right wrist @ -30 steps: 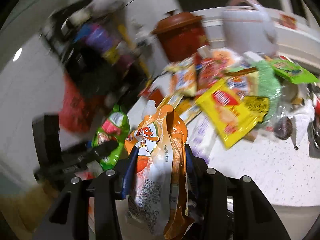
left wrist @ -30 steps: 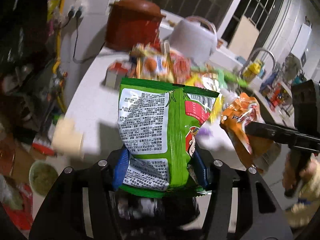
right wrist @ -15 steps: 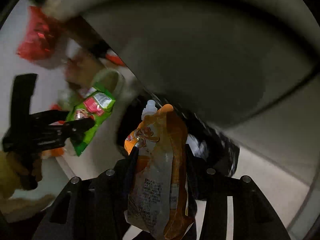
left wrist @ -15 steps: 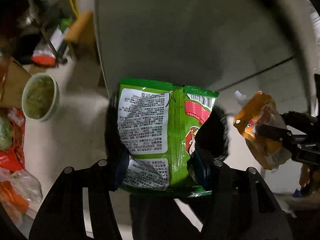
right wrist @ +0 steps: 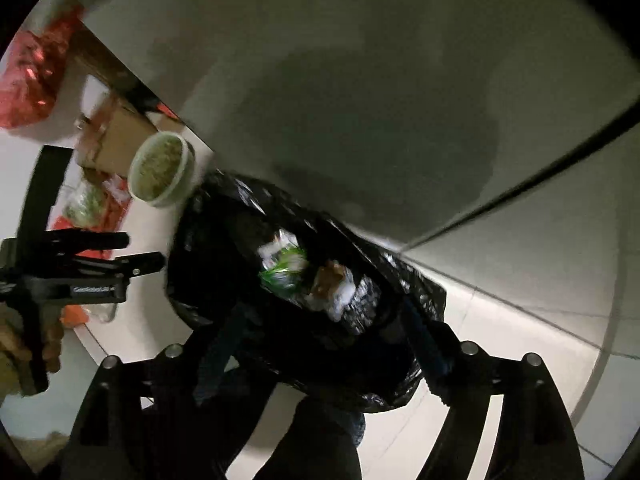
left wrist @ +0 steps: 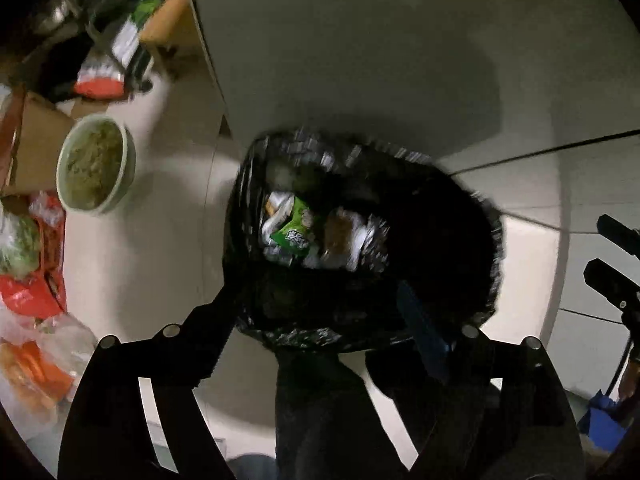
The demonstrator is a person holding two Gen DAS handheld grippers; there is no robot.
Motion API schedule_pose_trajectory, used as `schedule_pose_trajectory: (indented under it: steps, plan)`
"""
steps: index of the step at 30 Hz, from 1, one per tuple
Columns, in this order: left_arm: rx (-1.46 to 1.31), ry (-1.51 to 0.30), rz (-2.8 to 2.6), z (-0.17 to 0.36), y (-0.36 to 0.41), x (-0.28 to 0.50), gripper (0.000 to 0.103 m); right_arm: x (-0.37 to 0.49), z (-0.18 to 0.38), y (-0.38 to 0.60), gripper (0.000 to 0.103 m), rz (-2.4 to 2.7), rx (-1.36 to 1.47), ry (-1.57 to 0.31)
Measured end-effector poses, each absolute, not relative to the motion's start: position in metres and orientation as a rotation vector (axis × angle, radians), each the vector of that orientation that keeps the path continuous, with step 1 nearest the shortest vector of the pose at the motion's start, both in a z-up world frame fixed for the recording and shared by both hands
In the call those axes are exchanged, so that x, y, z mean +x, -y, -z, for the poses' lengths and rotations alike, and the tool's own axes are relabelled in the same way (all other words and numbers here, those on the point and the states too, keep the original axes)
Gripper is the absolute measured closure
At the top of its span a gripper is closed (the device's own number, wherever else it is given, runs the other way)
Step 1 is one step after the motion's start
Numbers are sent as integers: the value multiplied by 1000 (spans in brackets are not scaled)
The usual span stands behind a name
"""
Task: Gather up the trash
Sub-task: 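Carry both held items down into the black trash bag and release, then grasp the red lamp box with the right tool while the left tool grasps the yellow snack packet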
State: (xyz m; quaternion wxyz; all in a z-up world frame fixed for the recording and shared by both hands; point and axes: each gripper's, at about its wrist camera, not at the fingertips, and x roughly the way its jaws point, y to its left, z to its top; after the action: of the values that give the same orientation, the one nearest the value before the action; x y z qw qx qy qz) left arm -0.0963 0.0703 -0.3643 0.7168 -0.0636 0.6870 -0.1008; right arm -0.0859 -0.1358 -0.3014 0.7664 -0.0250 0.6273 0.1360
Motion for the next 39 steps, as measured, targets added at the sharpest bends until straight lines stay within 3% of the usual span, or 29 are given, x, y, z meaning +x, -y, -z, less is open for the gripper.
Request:
schedule_pose_trajectory:
  steps: [2, 5, 8, 11, 15, 24, 26, 29, 33, 39]
  plan:
    - [-166, -1447, 260, 327, -73, -98, 25, -89, 256, 133, 25, -357, -25, -1286]
    - [-187, -1342, 288, 275, -76, -105, 16, -88, 180, 124, 24, -480, 29, -1140]
    - [-207, -1252, 295, 238, -79, -110, 15, -75, 117, 110, 12, -564, 33, -968]
    - [-230, -1200, 276, 215, -85, -113, 15, -43, 70, 84, 11, -621, -7, -815]
    - [-280, -1130, 239, 195, -101, -117, 15, 23, 51, 42, 11, -641, -90, -740]
    - [-372, -1046, 135, 174, -138, -142, 15, 146, 80, -48, 11, -631, -404, -847]
    - [-390, -1046, 116, 174, -146, -147, 15, 155, 88, -52, 17, -640, -443, -890]
    - [-414, -1047, 96, 174, -154, -152, 15, 164, 101, -57, 42, -659, -470, -967]
    - [-415, -1036, 99, 166, -156, -146, 15, 157, 89, -48, 47, -676, -414, -956]
    - [-375, -995, 195, 144, -138, -102, 15, 109, 10, 24, 52, -717, -112, -820]
